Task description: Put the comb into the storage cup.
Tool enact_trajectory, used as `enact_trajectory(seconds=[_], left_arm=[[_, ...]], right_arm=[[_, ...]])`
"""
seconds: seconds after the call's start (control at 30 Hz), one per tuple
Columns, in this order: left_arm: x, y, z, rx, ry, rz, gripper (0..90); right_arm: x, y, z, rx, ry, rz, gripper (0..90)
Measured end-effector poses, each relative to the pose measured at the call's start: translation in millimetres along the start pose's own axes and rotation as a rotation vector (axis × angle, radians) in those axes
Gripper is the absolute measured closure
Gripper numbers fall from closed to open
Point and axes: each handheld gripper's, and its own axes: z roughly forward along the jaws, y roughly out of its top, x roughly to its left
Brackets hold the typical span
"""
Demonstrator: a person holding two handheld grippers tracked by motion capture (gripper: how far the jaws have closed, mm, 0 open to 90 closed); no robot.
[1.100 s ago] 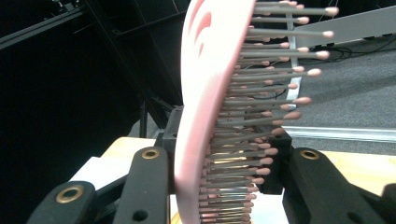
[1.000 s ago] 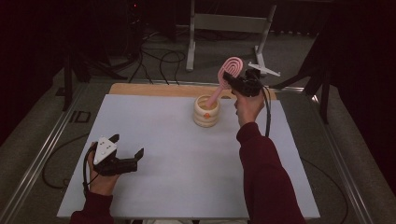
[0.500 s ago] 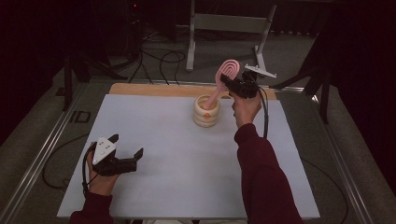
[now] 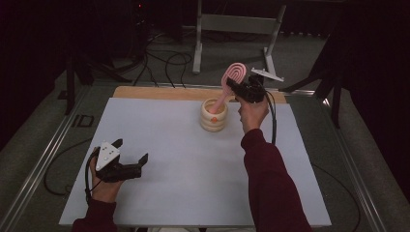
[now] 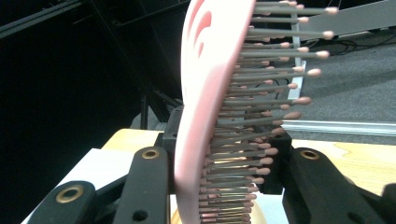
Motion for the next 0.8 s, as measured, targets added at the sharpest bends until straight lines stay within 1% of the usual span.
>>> enact_trajectory(seconds=[0.33,0.47,0.8], left_arm=[[-0.2,-0.1,0.2,0.001,-0.001,0.001,0.2],[-0.1,-0.1,0.0,0.001,0.000,0.001,0.2],[-0.6,-0.4,0.6,0.003,-0.002,0.001,0.1]], right_arm=[[1.7,-4.6,3.1,0.006,-0.006,-0.001,63.3],[1.8,-7.7,5.0,0.016,-0.010,-0.009,63.3],[2.3,-12.9,8.0,0.024,-0.015,-0.005,63.3]])
